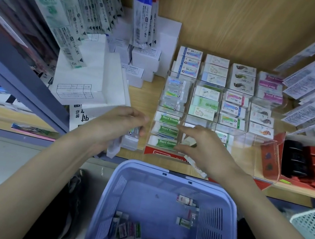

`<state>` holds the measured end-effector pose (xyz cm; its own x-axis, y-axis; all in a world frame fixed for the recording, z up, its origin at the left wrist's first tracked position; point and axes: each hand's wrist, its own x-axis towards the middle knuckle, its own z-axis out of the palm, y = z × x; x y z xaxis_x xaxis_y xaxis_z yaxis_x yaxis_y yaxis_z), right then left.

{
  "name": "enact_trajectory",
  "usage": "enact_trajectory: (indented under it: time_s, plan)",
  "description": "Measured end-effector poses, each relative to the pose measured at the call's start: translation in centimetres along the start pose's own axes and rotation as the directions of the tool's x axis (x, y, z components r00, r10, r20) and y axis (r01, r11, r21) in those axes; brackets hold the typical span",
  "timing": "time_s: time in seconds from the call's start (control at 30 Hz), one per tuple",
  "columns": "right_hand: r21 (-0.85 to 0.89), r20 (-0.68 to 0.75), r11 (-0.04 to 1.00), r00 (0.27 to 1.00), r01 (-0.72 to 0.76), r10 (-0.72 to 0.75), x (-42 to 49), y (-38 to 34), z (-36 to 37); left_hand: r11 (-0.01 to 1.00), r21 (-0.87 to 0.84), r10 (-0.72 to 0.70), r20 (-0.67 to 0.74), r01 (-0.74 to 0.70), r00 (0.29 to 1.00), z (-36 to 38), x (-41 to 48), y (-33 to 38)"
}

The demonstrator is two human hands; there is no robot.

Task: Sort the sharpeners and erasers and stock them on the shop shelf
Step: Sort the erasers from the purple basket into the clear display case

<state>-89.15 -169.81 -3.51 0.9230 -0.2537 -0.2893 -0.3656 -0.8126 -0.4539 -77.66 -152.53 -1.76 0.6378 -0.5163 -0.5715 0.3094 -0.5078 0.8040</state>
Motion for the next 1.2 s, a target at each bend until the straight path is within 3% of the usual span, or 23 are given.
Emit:
enact_trajectory:
  time_s: [0.07,0.1,0.17,0.23,0.27,0.43,0.67,0.77,0.83,0.9,0.97,1.2]
  plan:
    - [0.196,-0.083,0.980,0.995,-0.037,0.055,-0.5,0.3,-0.3,1.000,-0.001,0.019,0.016,-0.019,1.000,0.0,0.1,0.1]
    - [0.386,-0.134,0.921,0.985,-0.052,0.112,-0.8,0.3,-0.6,0.999,-0.006,0.039,0.033,-0.039,0.999,0.1,0.1,0.2]
    - [0.770,-0.155,0.636,0.948,-0.061,0.277,-1.5,-0.4,-1.0,0.995,0.010,0.093,0.093,-0.095,0.991,0.6,-0.2,0.5]
    - [0.933,-0.109,0.359,0.915,-0.041,0.388,-1.7,-1.1,-1.0,0.990,0.057,0.116,0.208,-0.131,0.971,1.5,-0.9,0.5]
    - [0.951,-0.106,0.307,0.904,-0.029,0.413,-1.6,-1.4,-0.8,0.987,0.084,0.110,0.268,-0.137,0.957,2.1,-1.4,0.6]
    - [0.953,-0.190,0.302,0.835,0.030,0.516,-0.6,-1.9,0.5,0.972,0.141,0.123,0.386,-0.190,0.914,4.9,-2.7,0.9]
    - [0.879,-0.317,0.471,0.832,0.077,0.455,-0.5,-1.1,-0.1,0.979,0.130,0.114,0.287,-0.156,0.951,5.3,-1.8,0.6]
    - [0.807,-0.372,0.589,0.814,0.046,0.446,-1.0,0.1,-0.9,0.984,0.115,0.099,0.276,-0.136,0.956,5.2,-1.4,0.2]
    - [0.796,-0.294,0.605,0.854,-0.029,0.428,-1.7,0.7,-2.0,0.981,0.133,0.107,0.256,-0.144,0.961,5.2,-1.3,0.3]
    - [0.880,-0.044,0.452,0.925,-0.143,0.378,-2.3,1.0,-3.0,0.963,0.199,0.130,0.255,-0.184,0.958,5.3,-1.3,0.6]
    - [0.892,0.137,0.371,0.938,-0.257,0.319,-2.5,1.4,-3.2,0.945,0.242,0.150,0.274,-0.219,0.950,5.4,-1.3,0.9]
    - [0.888,0.231,0.313,0.915,-0.337,0.330,-3.2,2.0,-3.4,0.954,0.153,0.232,0.176,-0.259,0.957,6.9,-0.4,1.7]
